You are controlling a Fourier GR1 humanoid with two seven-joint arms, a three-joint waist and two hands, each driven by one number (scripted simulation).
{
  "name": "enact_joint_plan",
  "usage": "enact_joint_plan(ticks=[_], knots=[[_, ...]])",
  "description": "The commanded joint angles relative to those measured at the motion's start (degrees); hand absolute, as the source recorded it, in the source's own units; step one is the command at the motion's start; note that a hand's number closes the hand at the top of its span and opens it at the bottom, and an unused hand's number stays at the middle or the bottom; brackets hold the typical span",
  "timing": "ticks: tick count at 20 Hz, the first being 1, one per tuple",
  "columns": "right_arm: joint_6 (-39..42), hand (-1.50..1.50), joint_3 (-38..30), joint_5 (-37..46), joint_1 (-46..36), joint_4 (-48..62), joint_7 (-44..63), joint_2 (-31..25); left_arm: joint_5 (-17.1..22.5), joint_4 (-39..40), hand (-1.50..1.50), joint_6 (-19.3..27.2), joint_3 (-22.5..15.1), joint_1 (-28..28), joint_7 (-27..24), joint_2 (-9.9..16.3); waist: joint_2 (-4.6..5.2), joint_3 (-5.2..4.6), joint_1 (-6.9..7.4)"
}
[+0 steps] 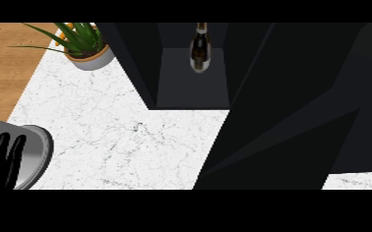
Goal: Pick up the wine, place it into the cabinet and close the cabinet
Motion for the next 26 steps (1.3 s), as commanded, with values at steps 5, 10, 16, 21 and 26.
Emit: enact_joint_plan(ticks=[5,10,16,21,26], knots=[[-12.57,1.50,16.53,14.28,-4.91,-5.32,1.04,0.17,4.47,-1.13,-1.50,-6.18,7.68,3.61,2.18,3.23,-0.12,-0.04,0.31],[-19.12,1.50,19.21,18.50,-10.51,1.28,-3.76,0.12,5.82,1.09,-1.50,-9.39,9.89,3.10,3.08,3.37,-0.04,-0.06,0.74],[-26.72,1.50,16.62,20.00,-21.97,4.34,0.49,-0.05,8.26,3.32,-1.50,-11.22,11.58,-0.75,5.97,2.46,0.39,-0.08,0.69],[-31.52,1.50,13.21,15.85,-31.34,8.74,1.51,-0.20,6.40,1.09,-1.50,-10.51,9.29,-0.94,6.73,1.18,0.55,-0.08,1.56],[-35.88,1.50,8.34,8.83,-40.81,14.68,0.97,-0.22,6.71,0.53,-1.50,-11.08,9.64,-1.40,8.34,1.54,0.76,-0.13,2.88]])
